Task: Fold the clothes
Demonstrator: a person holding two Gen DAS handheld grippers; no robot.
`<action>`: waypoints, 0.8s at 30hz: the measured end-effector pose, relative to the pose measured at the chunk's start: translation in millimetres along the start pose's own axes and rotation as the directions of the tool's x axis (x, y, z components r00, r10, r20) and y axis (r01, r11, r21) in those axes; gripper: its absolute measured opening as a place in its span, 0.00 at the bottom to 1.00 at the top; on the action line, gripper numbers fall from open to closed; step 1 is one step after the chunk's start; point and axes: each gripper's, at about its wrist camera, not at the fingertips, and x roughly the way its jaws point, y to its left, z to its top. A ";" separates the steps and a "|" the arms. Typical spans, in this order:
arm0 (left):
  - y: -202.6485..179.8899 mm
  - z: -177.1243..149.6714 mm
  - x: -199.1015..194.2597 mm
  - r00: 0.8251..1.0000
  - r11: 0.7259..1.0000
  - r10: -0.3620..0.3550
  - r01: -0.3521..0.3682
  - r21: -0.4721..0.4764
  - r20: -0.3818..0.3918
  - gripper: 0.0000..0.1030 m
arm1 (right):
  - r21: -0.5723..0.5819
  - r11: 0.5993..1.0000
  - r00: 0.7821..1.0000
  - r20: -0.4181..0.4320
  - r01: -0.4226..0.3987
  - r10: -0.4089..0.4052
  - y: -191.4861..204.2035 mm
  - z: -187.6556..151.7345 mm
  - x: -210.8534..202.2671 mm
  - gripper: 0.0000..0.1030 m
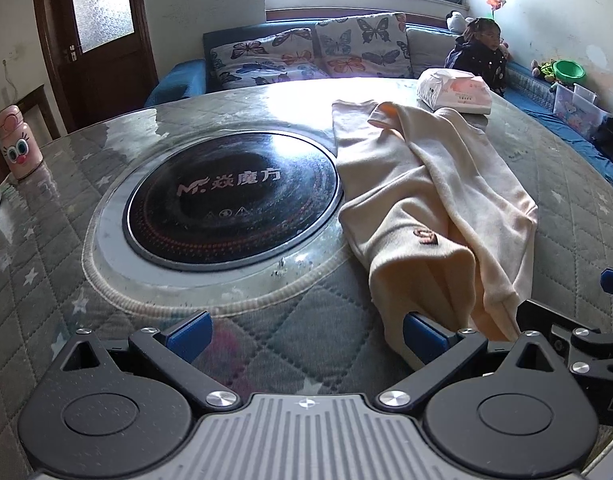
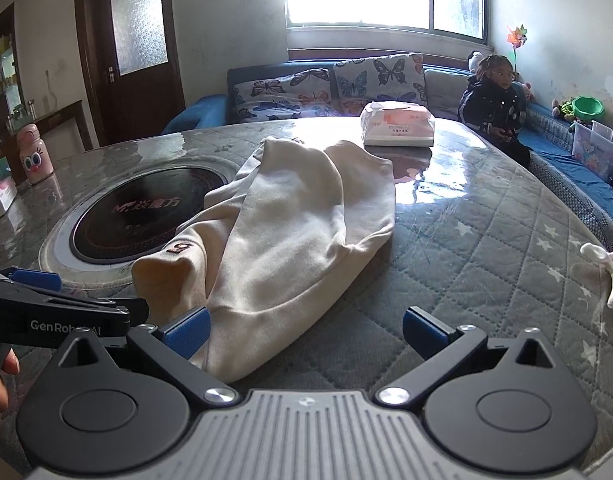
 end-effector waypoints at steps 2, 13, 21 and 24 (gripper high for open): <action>-0.5 3.0 1.5 1.000 1.000 -0.009 0.009 0.008 0.008 1.00 | 0.001 1.000 1.000 -0.001 0.004 -0.004 -1.0 2.9 3.1 1.00; -3.6 17.7 6.1 0.995 0.996 -0.068 0.063 0.063 0.075 0.96 | 0.002 1.000 1.000 0.013 0.004 -0.004 -8.0 20.7 15.1 1.00; -10.1 17.2 16.3 0.983 0.978 -0.159 0.144 0.152 0.092 0.58 | -0.026 1.000 0.999 0.044 0.010 -0.009 -15.3 45.3 27.8 0.99; -11.5 16.5 21.0 0.976 0.969 -0.200 0.185 0.167 0.081 0.36 | -0.019 1.000 0.999 0.044 -0.020 0.021 -18.4 56.6 36.3 0.95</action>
